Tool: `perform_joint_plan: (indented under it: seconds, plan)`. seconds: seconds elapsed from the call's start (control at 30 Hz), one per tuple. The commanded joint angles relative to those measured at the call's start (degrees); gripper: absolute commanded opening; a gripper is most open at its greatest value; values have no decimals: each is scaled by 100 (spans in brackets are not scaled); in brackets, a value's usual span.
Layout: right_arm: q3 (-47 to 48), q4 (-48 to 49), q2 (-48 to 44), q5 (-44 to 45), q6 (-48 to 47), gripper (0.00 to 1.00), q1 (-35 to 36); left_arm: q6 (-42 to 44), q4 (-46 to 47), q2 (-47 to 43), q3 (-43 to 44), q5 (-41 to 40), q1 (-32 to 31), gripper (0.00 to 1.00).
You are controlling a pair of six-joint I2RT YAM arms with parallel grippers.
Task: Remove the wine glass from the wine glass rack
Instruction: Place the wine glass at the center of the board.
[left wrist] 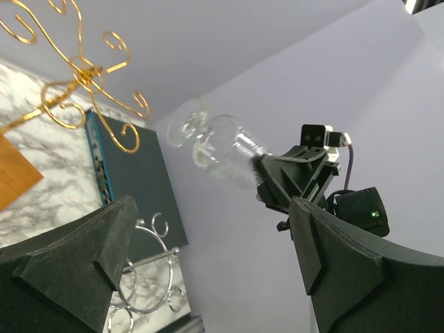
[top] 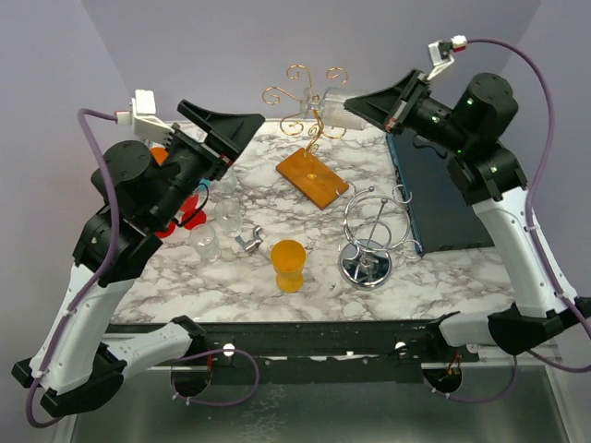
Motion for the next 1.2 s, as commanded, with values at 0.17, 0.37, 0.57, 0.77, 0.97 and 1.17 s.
perform_joint_plan:
  seconds: [0.17, 0.37, 0.57, 0.77, 0.97, 1.17]
  plan:
    - [1363, -1827, 1037, 1310, -1115, 1, 1783, 1356, -1073, 6, 1237, -1023, -2, 99]
    - [1809, -2457, 1640, 2170, -1410, 1, 2931, 1673, -1352, -88, 1564, -1535, 3, 99]
    - [2677, -3328, 2559, 3074, -1707, 1, 3980, 1880, -1563, -181, 1766, -1968, -3, 99]
    - [3415, -4116, 3455, 3603, -1884, 1, 4564, 1903, -1665, -275, 1758, -2148, -2, 99]
    - [3556, -4473, 4153, 3610, -1999, 1, 4871, 1994, -1724, -351, 1885, -2383, -3, 99]
    - [3686, -4696, 4828, 3481, -2133, 1, 4983, 2087, -1753, -406, 2067, -2541, 2, 99]
